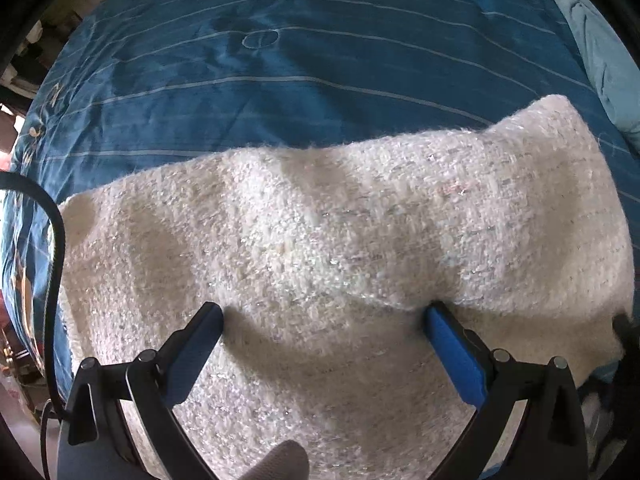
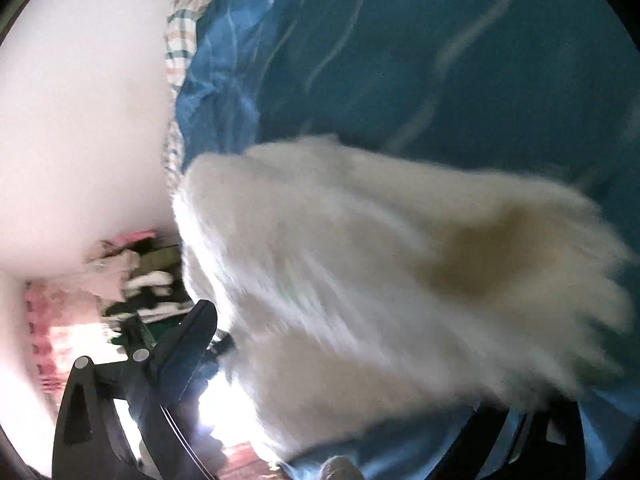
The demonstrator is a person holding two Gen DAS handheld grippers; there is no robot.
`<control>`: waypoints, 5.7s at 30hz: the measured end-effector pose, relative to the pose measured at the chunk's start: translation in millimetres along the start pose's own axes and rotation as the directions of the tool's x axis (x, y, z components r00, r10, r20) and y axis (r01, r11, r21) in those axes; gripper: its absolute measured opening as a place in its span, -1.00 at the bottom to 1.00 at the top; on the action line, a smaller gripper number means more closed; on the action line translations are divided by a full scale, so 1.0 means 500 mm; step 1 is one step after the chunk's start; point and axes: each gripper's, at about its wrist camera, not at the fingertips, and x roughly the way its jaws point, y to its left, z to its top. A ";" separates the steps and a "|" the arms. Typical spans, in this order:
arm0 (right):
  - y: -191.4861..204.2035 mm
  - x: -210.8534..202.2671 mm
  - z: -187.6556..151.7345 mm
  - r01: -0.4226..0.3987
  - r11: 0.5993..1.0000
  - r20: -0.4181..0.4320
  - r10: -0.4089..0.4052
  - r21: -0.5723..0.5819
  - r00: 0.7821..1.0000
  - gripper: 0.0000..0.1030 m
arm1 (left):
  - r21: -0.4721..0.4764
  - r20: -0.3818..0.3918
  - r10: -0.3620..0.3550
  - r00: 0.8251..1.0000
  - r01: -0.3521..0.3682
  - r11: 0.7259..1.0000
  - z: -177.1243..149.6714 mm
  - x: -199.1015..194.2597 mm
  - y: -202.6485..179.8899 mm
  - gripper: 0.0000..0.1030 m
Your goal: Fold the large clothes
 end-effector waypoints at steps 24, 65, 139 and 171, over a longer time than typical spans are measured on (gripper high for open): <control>0.253 0.083 -0.029 -0.169 0.912 -0.053 0.161 -0.374 0.985 -0.39 | -0.057 0.014 -0.135 0.991 0.136 0.989 0.037 0.045 0.100 1.00; 0.700 0.415 -0.771 -0.087 0.583 -0.421 -0.469 -0.808 0.777 0.27 | -0.675 0.293 0.072 0.953 0.153 0.721 -0.448 -0.385 0.877 1.00; 0.358 0.643 -0.530 -0.319 0.921 -0.841 -0.018 -0.225 0.541 0.47 | -0.790 0.407 -0.121 0.905 0.416 0.450 -0.479 -0.133 0.821 -0.77; 0.788 0.942 0.180 -0.352 0.870 -0.574 0.103 -0.344 0.813 0.47 | -0.371 0.520 -0.394 0.758 0.615 0.696 0.667 -0.007 0.787 -0.75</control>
